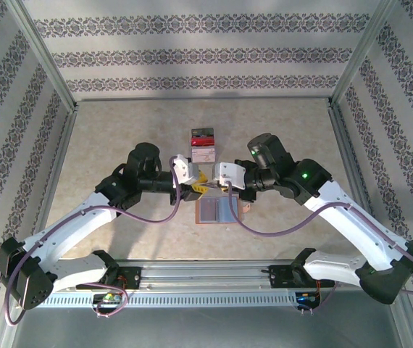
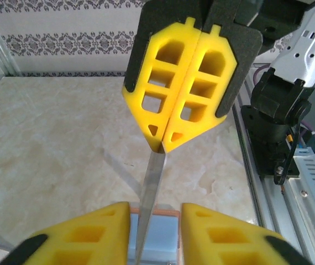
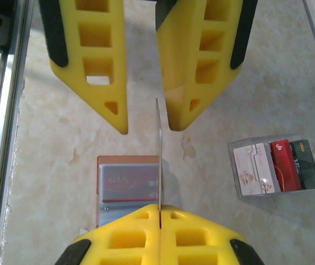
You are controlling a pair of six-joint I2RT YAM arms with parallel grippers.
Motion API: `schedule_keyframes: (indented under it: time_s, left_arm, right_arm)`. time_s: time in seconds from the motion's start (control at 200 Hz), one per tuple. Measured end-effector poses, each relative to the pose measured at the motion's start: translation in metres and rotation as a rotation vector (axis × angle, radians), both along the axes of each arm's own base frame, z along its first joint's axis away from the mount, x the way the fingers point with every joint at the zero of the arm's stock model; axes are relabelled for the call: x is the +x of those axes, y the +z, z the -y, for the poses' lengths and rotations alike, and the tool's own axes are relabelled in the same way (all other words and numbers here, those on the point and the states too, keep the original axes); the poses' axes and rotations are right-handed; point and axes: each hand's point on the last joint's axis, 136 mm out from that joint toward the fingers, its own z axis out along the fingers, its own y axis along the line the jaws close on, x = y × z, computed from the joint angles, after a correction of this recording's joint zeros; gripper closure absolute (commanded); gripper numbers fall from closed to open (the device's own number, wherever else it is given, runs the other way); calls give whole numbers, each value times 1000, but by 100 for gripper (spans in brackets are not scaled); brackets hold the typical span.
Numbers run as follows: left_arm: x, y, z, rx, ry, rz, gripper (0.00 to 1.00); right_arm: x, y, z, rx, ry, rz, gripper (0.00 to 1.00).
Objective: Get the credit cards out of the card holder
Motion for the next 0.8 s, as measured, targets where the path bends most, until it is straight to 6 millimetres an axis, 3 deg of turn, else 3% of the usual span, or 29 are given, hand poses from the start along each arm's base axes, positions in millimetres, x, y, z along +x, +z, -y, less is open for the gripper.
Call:
schedule_keyframes:
  time_s: [0.215,0.34,0.44,0.54,0.63,0.799]
  left_arm:
    - [0,3,1,-12,-4,14,100]
    - [-3,2,0,-18,-10,16,100]
    - [-6,4,0,-38,-13,31,100]
    - [-9,6,-2,-68,-8,50,100]
    - [-12,7,-4,-93,-4,62,100]
    - [-11,13,-4,-124,0,83,100]
  right_arm:
    - [-2,2,-2,12,13,-9,100]
    - [-5,1,-3,19,14,-30,100]
    - [-4,4,-1,56,4,-74,77]
    - [-1,10,2,108,-8,-112,62]
    - [-3,16,3,144,-4,-131,55]
    - [-12,28,-2,192,36,-154,54]
